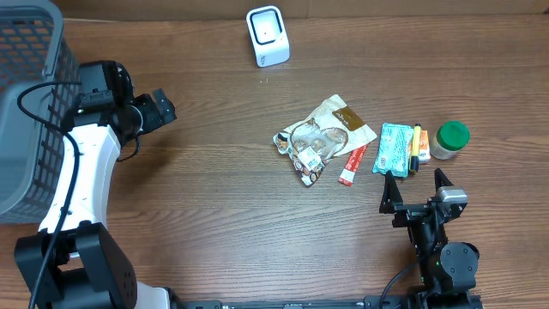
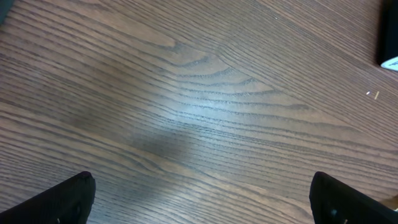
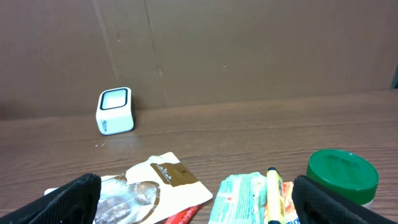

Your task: Scan the item barcode

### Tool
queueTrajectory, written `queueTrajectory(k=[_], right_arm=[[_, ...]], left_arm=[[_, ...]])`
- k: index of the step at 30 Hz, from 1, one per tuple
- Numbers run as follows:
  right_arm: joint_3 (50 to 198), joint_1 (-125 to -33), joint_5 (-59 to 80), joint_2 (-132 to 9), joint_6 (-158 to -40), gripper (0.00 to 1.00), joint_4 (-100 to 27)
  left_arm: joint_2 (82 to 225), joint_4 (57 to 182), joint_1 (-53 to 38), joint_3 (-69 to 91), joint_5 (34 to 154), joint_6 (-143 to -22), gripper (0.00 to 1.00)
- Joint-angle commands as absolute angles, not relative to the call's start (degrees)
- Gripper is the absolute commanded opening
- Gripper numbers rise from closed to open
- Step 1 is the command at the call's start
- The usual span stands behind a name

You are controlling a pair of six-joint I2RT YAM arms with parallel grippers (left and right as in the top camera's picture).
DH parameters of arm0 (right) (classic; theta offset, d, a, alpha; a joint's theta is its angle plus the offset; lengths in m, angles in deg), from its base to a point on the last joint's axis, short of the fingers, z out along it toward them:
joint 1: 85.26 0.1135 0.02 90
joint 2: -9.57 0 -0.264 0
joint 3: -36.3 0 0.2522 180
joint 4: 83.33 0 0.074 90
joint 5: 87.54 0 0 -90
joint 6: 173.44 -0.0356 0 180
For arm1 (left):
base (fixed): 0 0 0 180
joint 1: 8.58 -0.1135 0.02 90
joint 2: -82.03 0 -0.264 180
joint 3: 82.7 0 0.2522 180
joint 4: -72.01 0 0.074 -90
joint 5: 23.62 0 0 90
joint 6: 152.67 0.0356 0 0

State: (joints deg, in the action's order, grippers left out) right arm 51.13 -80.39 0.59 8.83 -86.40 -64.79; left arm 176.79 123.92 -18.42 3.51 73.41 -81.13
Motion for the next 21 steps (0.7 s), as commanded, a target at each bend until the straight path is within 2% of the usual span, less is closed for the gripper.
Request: queueTrajectory(k=[1, 14, 21], right_arm=[[50.5, -80.6, 0.6, 9.4, -86.2, 1.0, -64.9], [50.5, -80.6, 0.6, 9.4, -86.2, 1.0, -64.9], [50.5, -80.6, 0.6, 9.4, -86.2, 1.0, -64.9]], left_arm=[[177.0, 123.9, -18.3, 3.8, 73.3, -80.5, 1.0], [175.1, 124.2, -18.2, 3.8, 73.2, -80.5, 1.0], [158.6, 125.2, -17.8, 3.8, 73.3, -80.5, 1.0]])
